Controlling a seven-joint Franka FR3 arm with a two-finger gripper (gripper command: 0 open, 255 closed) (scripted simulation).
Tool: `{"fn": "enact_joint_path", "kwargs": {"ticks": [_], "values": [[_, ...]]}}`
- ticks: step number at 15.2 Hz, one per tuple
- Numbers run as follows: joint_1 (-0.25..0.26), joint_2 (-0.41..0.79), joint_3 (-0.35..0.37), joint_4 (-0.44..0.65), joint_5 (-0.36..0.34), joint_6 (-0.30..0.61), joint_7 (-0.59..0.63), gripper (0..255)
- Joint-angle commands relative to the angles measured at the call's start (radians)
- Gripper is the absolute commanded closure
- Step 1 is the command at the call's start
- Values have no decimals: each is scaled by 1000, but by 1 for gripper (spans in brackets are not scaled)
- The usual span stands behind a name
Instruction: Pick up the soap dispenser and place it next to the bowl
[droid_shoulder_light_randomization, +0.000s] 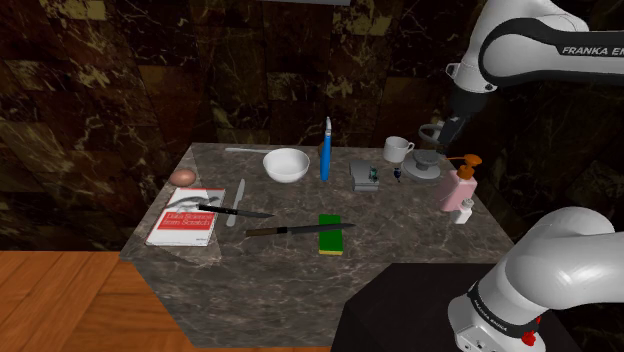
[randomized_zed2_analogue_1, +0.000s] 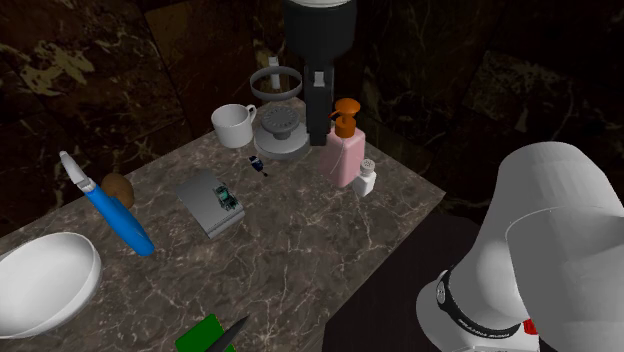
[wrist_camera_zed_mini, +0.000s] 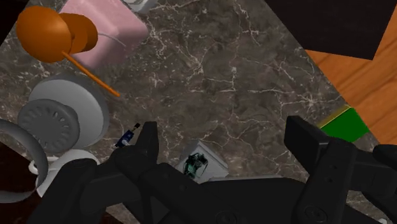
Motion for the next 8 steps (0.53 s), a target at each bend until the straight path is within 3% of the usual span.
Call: {"fn": "enact_joint_path", "kwargs": {"ticks": [1, 8], "values": [[-16, 22, -42, -8, -36, 26, -49, 0], [-69, 135, -198, -5, -153, 129, -215, 0]]}}
